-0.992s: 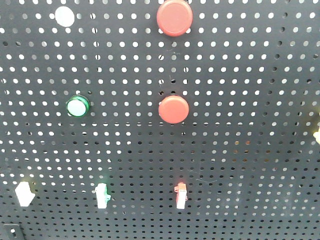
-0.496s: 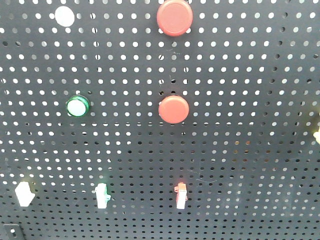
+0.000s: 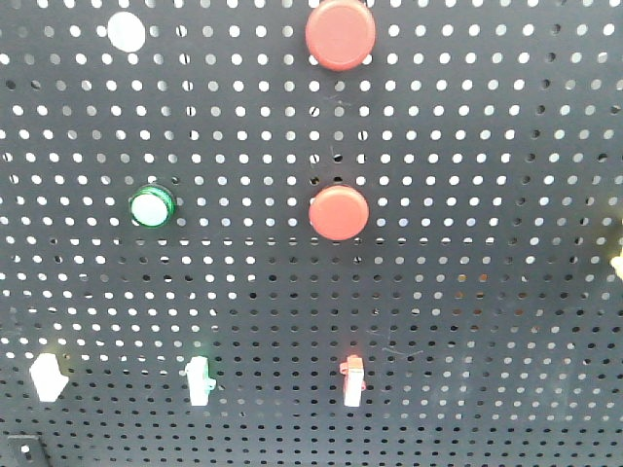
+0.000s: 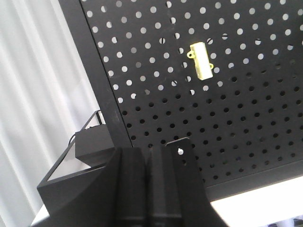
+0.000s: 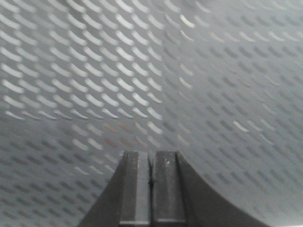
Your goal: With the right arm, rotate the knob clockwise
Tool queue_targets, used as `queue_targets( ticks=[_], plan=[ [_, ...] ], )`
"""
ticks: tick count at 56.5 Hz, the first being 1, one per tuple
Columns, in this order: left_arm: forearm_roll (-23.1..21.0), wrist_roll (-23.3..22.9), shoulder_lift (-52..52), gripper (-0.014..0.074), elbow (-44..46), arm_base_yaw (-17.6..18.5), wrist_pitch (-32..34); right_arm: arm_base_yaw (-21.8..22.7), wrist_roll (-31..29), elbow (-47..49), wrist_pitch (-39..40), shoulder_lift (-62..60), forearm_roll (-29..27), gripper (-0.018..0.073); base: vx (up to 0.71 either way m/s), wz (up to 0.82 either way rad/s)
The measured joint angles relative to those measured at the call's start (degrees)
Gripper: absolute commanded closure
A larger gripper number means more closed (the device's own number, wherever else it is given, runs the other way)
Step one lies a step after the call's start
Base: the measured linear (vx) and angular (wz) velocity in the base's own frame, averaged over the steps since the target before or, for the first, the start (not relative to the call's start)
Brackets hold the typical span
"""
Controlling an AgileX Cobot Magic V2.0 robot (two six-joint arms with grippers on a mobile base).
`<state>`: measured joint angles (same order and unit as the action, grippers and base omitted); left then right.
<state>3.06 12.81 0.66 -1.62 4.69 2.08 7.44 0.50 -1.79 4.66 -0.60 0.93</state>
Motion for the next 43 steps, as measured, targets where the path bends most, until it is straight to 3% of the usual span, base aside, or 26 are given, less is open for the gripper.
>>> queue_targets(
  ticks=[43],
  plan=[
    [0.0,0.0,0.0,0.0603,0.0,0.0,0.0,0.3,0.3,0.0,-1.4,0.0,0.1,0.0567,0.0,0.0]
  ],
)
